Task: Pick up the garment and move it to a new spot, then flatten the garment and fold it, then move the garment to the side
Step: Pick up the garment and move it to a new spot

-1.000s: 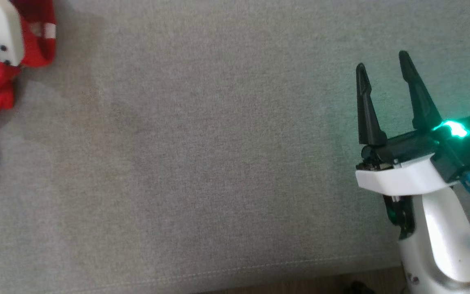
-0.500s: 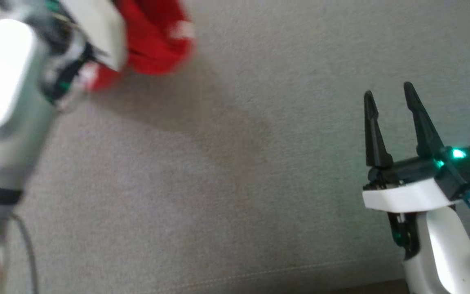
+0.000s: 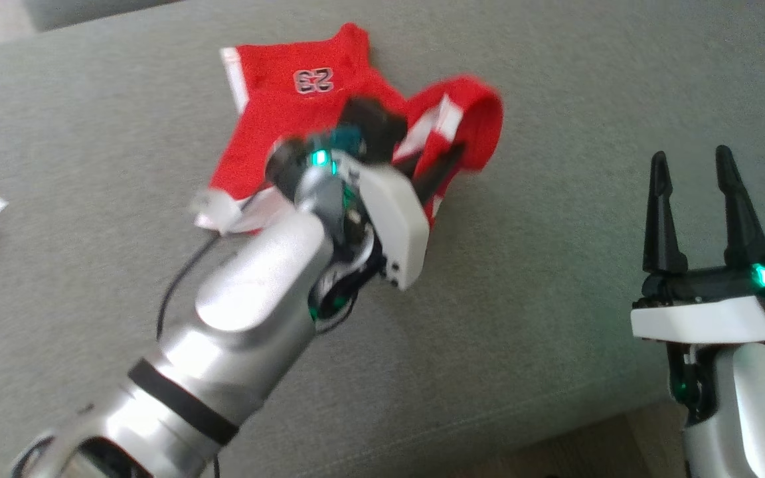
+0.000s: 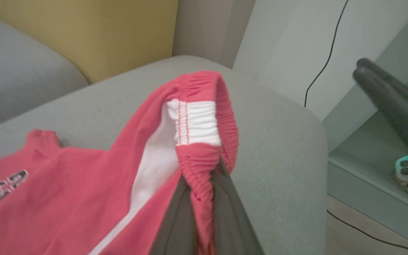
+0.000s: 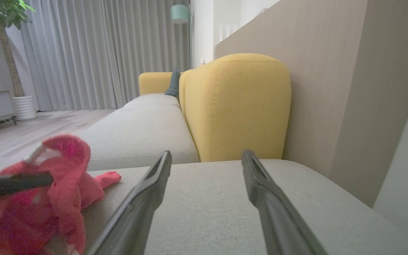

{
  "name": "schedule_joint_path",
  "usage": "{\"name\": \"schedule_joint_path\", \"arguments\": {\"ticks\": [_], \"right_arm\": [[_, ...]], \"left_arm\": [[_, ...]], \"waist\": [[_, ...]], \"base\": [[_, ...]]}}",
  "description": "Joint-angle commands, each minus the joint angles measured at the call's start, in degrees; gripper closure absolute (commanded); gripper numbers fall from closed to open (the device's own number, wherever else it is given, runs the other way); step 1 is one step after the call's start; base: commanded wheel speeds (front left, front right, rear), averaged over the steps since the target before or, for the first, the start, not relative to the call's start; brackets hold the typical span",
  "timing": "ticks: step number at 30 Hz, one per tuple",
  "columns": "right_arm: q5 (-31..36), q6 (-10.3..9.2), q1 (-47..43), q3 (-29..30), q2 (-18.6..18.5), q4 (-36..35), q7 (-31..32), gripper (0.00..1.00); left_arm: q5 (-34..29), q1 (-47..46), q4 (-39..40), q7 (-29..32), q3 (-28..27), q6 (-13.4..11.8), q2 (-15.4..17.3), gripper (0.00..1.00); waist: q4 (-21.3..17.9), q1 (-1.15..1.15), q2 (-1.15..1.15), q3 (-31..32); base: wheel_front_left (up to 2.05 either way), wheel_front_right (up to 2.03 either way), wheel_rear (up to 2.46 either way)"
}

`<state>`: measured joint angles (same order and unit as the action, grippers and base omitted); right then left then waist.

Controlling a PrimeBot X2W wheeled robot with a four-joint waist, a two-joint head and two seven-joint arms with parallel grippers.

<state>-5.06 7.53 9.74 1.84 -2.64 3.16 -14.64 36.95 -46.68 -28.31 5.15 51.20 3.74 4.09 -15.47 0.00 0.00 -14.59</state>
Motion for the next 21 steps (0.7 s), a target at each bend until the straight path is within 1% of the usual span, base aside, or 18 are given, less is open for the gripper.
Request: {"name": "schedule_joint_path", "arguments": {"ticks": [1, 4, 5, 6, 7, 12, 16, 21], "right_arm": [[-0.3, -0.04, 1.2, -1.1, -0.2, -1.9, -0.4, 0.00], [-0.7, -0.04, 1.1, -0.8, -0.2, -1.8, -0.4, 0.00], [-0.8, -0.04, 1.0, -0.7, -0.2, -1.7, -0.4, 0.00], [-0.8, -0.04, 1.0, -0.7, -0.2, -1.7, -0.4, 0.00], [-0.9, -0.04, 0.9, -0.7, -0.2, -1.6, -0.4, 0.00], [-0.9, -0.04, 0.9, -0.8, -0.2, -1.1, -0.4, 0.00], [-0.6, -0.04, 0.8, -0.6, -0.2, -0.6, -0.4, 0.00], [0.2, -0.04, 0.4, -0.5, -0.2, -0.3, -0.4, 0.00]], "left_arm": [[-0.3, -1.8, 1.4, -0.7, -1.8, -0.4, 0.5, 1.00], [0.2, 0.6, -2.4, -3.4, 0.1, -0.6, -0.6, 1.00], [0.4, 1.2, -3.4, -4.2, 0.7, -0.5, -0.8, 0.82], [0.5, 1.7, -4.3, -5.0, 1.4, -0.5, -0.9, 0.53], [0.7, 2.2, -5.1, -5.7, 1.9, -0.6, -1.0, 0.00], [2.8, 3.0, -6.4, -8.8, 3.6, -1.0, -1.2, 0.00], [3.6, 2.2, -6.5, -11.5, 4.3, -2.0, -1.2, 0.00], [4.0, 2.0, -6.2, -14.9, 4.2, -2.2, -1.2, 0.00]], "waist": [[-1.6, 0.00, 0.00, -1.3], [-2.7, 0.00, 0.00, -2.2], [-2.9, 0.00, 0.00, -2.4], [-3.0, 0.00, 0.00, -2.5], [-3.1, 0.00, 0.00, -2.6], [-2.2, 0.00, 0.00, -2.4], [-0.3, 0.00, 0.00, -1.4], [2.6, 0.00, 0.00, 0.5]], "base": [[0.00, 0.00, 0.00], [0.00, 0.00, 0.00], [0.00, 0.00, 0.00], [0.00, 0.00, 0.00], [0.00, 0.00, 0.00], [0.00, 0.00, 0.00], [0.00, 0.00, 0.00], [0.00, 0.00, 0.00]]}}
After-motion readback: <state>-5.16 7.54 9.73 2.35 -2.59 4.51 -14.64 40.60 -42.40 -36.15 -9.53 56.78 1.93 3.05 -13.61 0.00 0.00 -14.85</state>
